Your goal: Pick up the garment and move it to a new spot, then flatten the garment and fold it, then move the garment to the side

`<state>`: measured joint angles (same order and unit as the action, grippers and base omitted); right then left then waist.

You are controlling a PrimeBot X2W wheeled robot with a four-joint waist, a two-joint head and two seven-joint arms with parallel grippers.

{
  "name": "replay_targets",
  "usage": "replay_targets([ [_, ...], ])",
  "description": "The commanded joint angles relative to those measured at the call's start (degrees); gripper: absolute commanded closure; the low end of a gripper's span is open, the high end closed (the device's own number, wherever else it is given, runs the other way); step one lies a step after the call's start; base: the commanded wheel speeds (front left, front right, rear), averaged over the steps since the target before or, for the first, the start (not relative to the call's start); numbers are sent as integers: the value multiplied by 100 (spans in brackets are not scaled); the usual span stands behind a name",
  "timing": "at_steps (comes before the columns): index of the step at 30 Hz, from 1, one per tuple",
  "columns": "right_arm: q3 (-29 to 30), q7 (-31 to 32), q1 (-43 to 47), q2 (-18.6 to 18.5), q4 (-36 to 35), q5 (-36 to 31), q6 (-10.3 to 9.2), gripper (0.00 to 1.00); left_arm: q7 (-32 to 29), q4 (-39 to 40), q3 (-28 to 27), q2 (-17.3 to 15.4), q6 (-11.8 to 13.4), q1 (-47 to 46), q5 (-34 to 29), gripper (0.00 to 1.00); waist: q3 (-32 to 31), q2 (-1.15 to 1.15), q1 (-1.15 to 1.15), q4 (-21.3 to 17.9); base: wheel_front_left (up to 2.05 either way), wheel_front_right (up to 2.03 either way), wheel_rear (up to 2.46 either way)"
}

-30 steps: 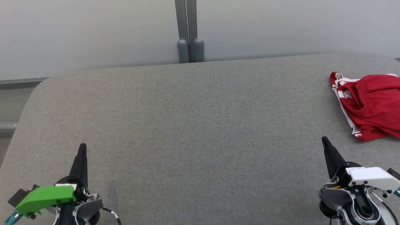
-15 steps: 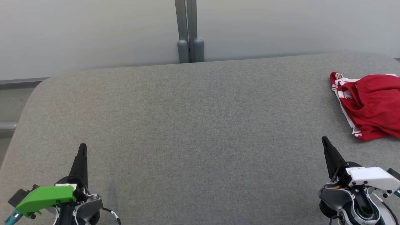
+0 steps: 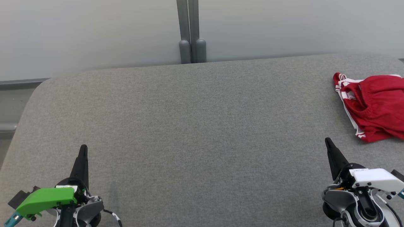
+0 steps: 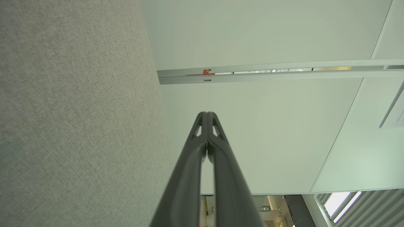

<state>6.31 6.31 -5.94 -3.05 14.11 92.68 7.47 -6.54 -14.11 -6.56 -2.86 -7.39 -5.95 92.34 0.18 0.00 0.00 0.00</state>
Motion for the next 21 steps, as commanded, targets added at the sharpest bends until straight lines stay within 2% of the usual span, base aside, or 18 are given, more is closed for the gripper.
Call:
replay_targets([
  [1,16,28,-46,-5,-23,-19,4,100,-18,14,-14,-2,-34,-58,15,100,0,0,0,0,0,0,0],
  [21,21,26,-47,1,-22,-28,4,100,-17,14,-13,-2,-34,-58,15,100,0,0,0,0,0,0,0],
])
